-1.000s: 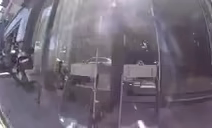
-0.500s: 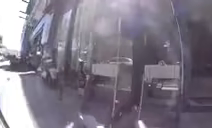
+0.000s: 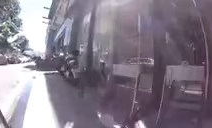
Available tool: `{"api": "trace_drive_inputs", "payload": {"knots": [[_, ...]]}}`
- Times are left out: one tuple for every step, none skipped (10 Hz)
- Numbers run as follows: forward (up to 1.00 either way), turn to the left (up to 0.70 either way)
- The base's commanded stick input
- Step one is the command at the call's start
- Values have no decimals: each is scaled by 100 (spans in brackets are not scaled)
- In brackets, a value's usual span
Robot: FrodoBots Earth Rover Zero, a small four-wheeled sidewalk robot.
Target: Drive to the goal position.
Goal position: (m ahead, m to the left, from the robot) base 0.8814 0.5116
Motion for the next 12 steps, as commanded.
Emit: {"api": "trace_drive_inputs", "payload": {"knots": [[0, 45], [0, 45], [0, 45], [0, 45], [0, 45], [0, 45], [0, 45], [0, 45], [0, 45], [0, 45], [0, 45], [45, 24]]}}
